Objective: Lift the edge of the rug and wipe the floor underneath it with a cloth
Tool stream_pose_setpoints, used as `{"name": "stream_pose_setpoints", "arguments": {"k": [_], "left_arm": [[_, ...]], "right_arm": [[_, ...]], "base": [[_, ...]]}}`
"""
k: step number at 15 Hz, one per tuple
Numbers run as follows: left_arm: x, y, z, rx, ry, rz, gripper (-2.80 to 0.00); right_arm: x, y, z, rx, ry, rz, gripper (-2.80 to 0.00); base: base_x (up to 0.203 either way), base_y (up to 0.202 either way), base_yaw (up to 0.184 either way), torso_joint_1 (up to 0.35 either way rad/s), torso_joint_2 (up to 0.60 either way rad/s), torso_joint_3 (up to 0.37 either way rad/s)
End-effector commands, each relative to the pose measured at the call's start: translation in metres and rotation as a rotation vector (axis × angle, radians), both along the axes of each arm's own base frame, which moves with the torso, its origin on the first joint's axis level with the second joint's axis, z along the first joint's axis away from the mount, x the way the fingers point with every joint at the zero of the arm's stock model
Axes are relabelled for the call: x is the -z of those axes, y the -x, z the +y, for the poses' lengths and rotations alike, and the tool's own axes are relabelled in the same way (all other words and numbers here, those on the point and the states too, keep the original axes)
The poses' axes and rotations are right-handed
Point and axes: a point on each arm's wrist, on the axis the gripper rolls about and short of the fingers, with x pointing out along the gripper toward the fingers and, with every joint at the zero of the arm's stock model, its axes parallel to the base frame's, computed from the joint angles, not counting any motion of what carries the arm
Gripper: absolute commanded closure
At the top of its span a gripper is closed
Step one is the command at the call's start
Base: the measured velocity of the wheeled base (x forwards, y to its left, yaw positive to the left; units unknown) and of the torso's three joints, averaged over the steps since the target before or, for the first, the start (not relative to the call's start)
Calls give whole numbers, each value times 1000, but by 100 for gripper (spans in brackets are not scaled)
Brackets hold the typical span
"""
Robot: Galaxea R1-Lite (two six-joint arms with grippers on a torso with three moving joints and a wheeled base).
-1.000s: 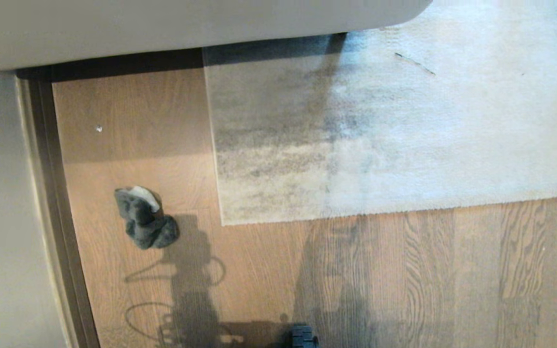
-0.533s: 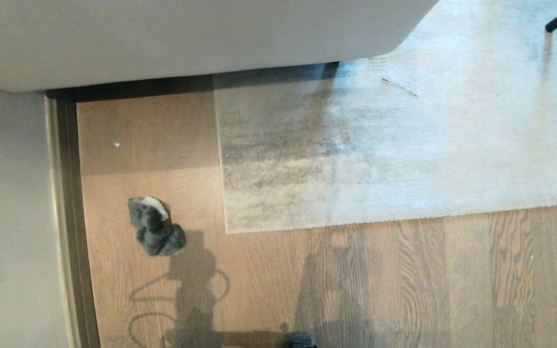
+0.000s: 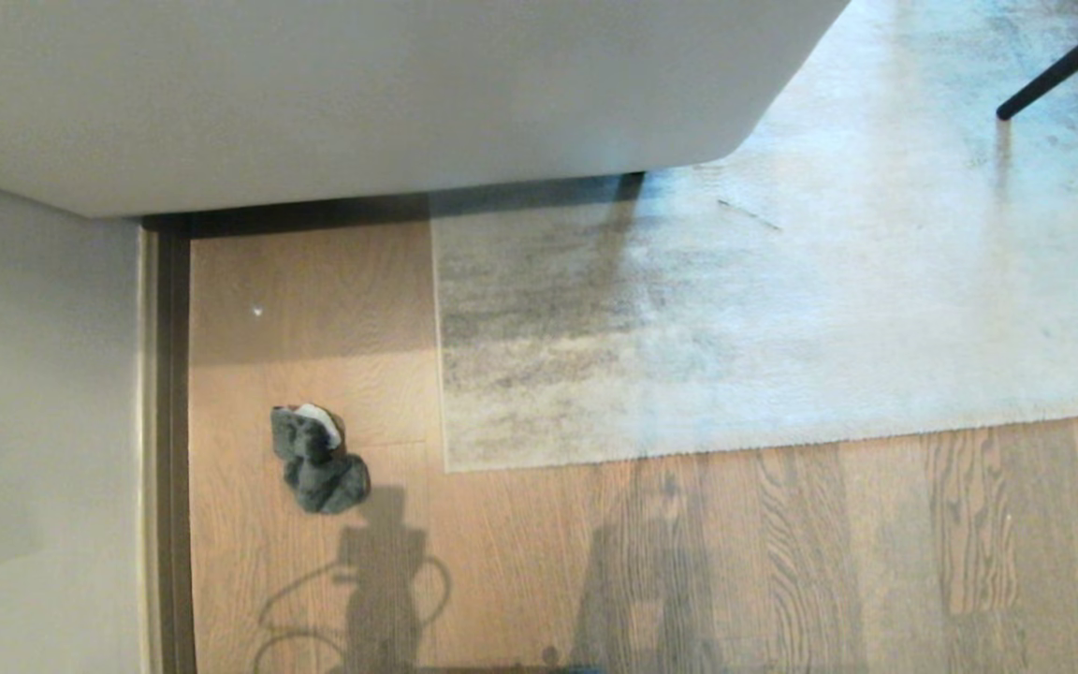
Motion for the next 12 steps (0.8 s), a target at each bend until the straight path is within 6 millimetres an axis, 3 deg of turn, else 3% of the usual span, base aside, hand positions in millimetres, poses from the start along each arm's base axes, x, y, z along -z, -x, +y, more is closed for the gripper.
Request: {"name": "stream_pose_setpoints", "arguments": {"k": [1,12], "left_arm": [[0,0,0,1,0,-1,0],[0,0,0,1,0,-1,0]], "right_arm": [[0,0,0,1,0,1,0],[0,0,0,1,0,1,0]], "base": [[0,0,0,-2,5,202],[0,0,0,2,1,201]]}}
